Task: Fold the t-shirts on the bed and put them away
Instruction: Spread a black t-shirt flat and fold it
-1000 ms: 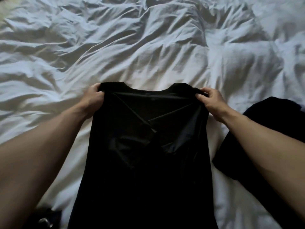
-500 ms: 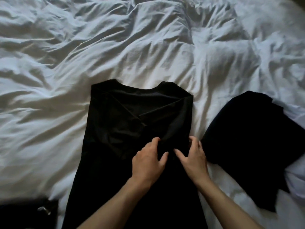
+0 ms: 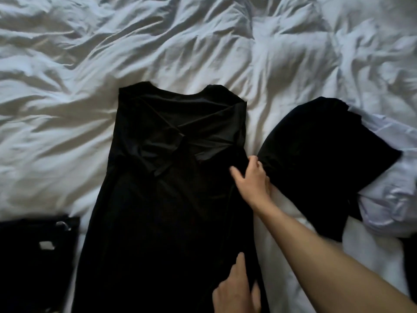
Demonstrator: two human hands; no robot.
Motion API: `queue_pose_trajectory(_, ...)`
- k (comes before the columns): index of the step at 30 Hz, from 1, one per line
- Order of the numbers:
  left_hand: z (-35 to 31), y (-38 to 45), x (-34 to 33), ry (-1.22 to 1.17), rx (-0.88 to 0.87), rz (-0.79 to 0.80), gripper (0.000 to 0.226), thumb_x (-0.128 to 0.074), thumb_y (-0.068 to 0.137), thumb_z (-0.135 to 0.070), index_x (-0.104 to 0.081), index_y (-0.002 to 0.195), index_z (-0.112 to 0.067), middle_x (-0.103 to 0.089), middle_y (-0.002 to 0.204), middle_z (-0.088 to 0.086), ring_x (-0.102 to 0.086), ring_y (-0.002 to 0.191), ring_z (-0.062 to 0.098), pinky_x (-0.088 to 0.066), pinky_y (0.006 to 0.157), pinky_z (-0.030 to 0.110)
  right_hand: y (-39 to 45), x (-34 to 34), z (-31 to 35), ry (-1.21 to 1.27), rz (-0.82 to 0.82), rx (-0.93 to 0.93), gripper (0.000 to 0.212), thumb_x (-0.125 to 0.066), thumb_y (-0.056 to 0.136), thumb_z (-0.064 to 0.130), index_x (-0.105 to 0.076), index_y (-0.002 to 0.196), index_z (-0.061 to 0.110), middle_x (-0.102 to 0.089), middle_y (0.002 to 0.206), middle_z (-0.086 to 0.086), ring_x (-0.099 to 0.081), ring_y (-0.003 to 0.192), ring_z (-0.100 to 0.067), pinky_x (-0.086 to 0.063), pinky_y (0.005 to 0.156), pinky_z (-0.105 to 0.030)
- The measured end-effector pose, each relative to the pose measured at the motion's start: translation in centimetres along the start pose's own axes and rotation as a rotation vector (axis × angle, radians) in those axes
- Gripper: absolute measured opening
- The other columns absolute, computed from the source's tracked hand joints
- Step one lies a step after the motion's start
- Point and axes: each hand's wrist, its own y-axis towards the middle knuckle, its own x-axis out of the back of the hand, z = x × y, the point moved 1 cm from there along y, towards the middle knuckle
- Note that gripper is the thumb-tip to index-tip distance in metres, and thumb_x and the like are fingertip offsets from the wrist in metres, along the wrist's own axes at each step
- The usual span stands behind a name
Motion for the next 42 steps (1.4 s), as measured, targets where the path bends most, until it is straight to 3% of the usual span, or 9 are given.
queue_pose_trajectory(1, -0.9, -0.3, -0.3, 0.064, -0.034, 0.012, 0.085, -0.079, 0.040, -0.063, -0.065, 0.122, -0.044, -0.067, 0.088, -0.023, -0.063, 0.056, -0.003, -0.050, 0.049, 0.021, -1.0, -0.3, -0.2, -0.041, 0.021, 0.009, 0.053, -0.061, 0.091, 0.044, -0.044, 0.126, 0.008, -0.056, 0.125, -0.018, -0.057, 0.111, -0.039, -0.045, 0.087, -0.042)
queue_pose_trajectory(4, -1.9, -0.5, -2.0, 0.033, -0.120, 0.040, 0.084, -0.057, 0.087, -0.040, 0.002, 0.144, -0.056, -0.050, 0.137, -0.009, -0.062, 0.114, 0.021, -0.048, 0.092, 0.036, -3.3, -0.7, -1.4, 0.041, 0.039, -0.017, 0.051, -0.062, 0.092, 0.041, -0.042, 0.125, 0.007, -0.058, 0.127, -0.016, -0.056, 0.115, -0.035, -0.046, 0.088, -0.039)
queue_pose_trajectory(6, -2.4, -0.8, -2.7, 0.000, -0.070, 0.164, 0.085, -0.048, 0.093, -0.033, 0.015, 0.147, -0.052, -0.042, 0.145, -0.003, -0.052, 0.126, 0.029, -0.041, 0.103, 0.038, -4.3, -0.5, -2.5, 0.035, 0.058, -0.025, 0.049, -0.060, 0.094, 0.038, -0.041, 0.127, 0.008, -0.059, 0.127, -0.014, -0.057, 0.115, -0.033, -0.048, 0.088, -0.040)
queue_pose_trajectory(21, -1.6, -2.0, -6.8, -0.327, -0.277, 0.131, 0.093, -0.047, 0.083, -0.026, 0.011, 0.153, -0.046, -0.040, 0.155, -0.003, -0.053, 0.129, 0.020, -0.047, 0.101, 0.033, -10.6, 0.5, -8.3, 0.050, 0.259, -0.085, 0.036, -0.055, 0.094, 0.050, -0.051, 0.108, 0.017, -0.066, 0.107, -0.005, -0.062, 0.101, -0.028, -0.052, 0.086, -0.041)
queue_pose_trajectory(24, -1.0, -2.6, -6.3, -0.532, -0.338, 0.093, 0.067, -0.056, 0.083, -0.025, -0.037, 0.147, -0.034, -0.070, 0.115, -0.010, -0.068, 0.097, 0.006, -0.054, 0.086, 0.030, -13.0, 0.4, -10.0, 0.028, 0.242, -0.092, 0.037, -0.052, 0.095, 0.052, -0.050, 0.108, 0.018, -0.067, 0.105, -0.006, -0.062, 0.099, -0.029, -0.051, 0.084, -0.040)
queue_pose_trajectory(27, 1.0, -1.8, -3.8, -0.496, -0.268, -0.310, 0.029, -0.059, 0.083, -0.027, -0.068, 0.111, -0.027, -0.065, 0.069, -0.016, -0.061, 0.064, -0.001, -0.050, 0.065, 0.024, -15.3, 0.3, -11.3, -0.117, 0.222, -0.098, 0.042, -0.044, 0.098, 0.053, -0.045, 0.112, 0.014, -0.067, 0.107, -0.013, -0.062, 0.102, -0.036, -0.048, 0.081, -0.040)
queue_pose_trajectory(33, 6.6, 2.2, 3.2, 0.079, -0.060, -0.795, 0.054, -0.054, 0.081, -0.038, -0.060, 0.130, -0.016, -0.057, 0.126, 0.014, -0.054, 0.117, 0.037, -0.048, 0.091, 0.047, -14.0, -0.6, -8.5, -0.286, -0.066, 0.118, 0.076, -0.052, 0.094, 0.049, -0.023, 0.151, 0.008, -0.046, 0.137, -0.019, -0.052, 0.116, -0.037, -0.046, 0.092, -0.045)
queue_pose_trajectory(37, 11.9, 2.6, 5.0, 0.335, 0.033, -0.709, 0.076, -0.036, 0.087, -0.058, -0.032, 0.153, -0.021, -0.025, 0.160, 0.016, -0.019, 0.147, 0.041, -0.024, 0.114, 0.055, -13.0, -2.3, -7.7, -0.470, -0.169, 0.469, 0.070, -0.041, 0.093, 0.050, -0.031, 0.154, 0.017, -0.030, 0.156, -0.020, -0.034, 0.141, -0.036, -0.033, 0.108, -0.046)
queue_pose_trajectory(42, 17.7, -0.6, 2.9, 0.491, 0.023, -0.565, 0.080, -0.007, 0.095, -0.066, -0.035, 0.152, -0.016, -0.024, 0.161, 0.014, -0.024, 0.146, 0.040, -0.027, 0.114, 0.055, -17.9, -5.4, -11.6, -0.557, -0.058, 0.370, 0.073, -0.033, 0.092, 0.052, -0.043, 0.146, 0.004, -0.036, 0.153, -0.023, -0.039, 0.139, -0.039, -0.029, 0.111, -0.051)
